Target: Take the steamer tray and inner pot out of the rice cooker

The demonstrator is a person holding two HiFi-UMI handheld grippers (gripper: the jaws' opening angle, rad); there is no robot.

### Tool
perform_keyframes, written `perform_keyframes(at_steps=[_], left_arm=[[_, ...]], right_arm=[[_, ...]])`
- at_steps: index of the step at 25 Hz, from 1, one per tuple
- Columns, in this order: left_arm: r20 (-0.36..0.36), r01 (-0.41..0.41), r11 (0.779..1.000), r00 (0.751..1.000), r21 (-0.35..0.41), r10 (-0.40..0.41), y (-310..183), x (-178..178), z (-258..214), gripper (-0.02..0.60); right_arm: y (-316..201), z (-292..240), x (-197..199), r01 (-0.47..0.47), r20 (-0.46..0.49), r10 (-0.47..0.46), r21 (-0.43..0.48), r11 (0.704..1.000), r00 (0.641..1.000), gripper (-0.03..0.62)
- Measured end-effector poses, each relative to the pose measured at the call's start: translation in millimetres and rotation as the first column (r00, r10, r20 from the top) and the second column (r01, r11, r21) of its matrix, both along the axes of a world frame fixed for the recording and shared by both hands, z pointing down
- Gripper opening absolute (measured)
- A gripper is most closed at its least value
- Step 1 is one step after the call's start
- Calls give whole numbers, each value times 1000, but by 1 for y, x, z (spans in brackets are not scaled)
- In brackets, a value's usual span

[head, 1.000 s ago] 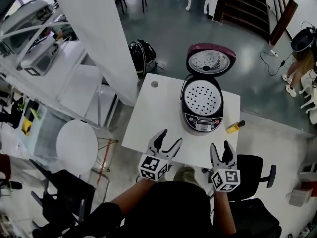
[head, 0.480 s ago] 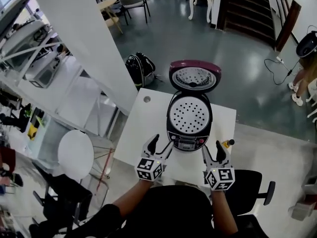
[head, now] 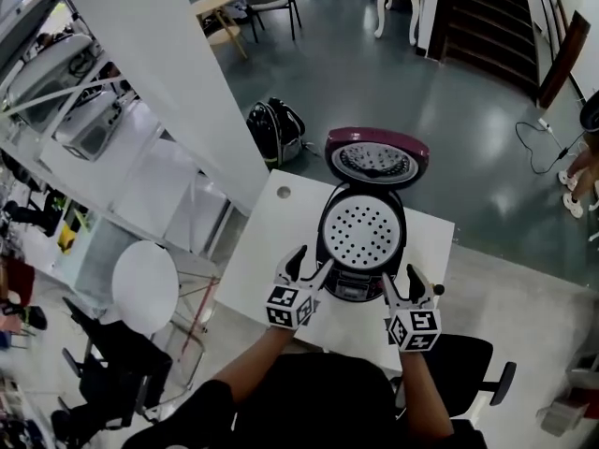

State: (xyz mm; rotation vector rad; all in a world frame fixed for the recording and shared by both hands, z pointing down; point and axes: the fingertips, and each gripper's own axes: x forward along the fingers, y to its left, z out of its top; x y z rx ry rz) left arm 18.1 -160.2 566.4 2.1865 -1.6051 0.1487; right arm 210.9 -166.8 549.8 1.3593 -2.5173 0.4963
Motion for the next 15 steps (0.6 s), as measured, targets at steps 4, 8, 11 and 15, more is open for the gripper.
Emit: perform_keyframes(at_steps=[4,8,11,15], left_arm=[[12,-40,999,999,-18,40,-20,-3,9,272],[7,-77,997,997,-24,77,-46,-4,19,272],[7,-91,996,996,-4,91,-61,-5,17,272],[43,-109,992,993,-64,111,-76,-5,35,272]], right_arm=[[-29,16,0,-40,1,40,-40,998,999,227],[-64,24,0,-40,-61,38,-36,999,997,227],[-81,35,-2,-37,-96,31,-63,997,995,228],[-91,59,-3,-36,-152,15,-139,990,988,228]])
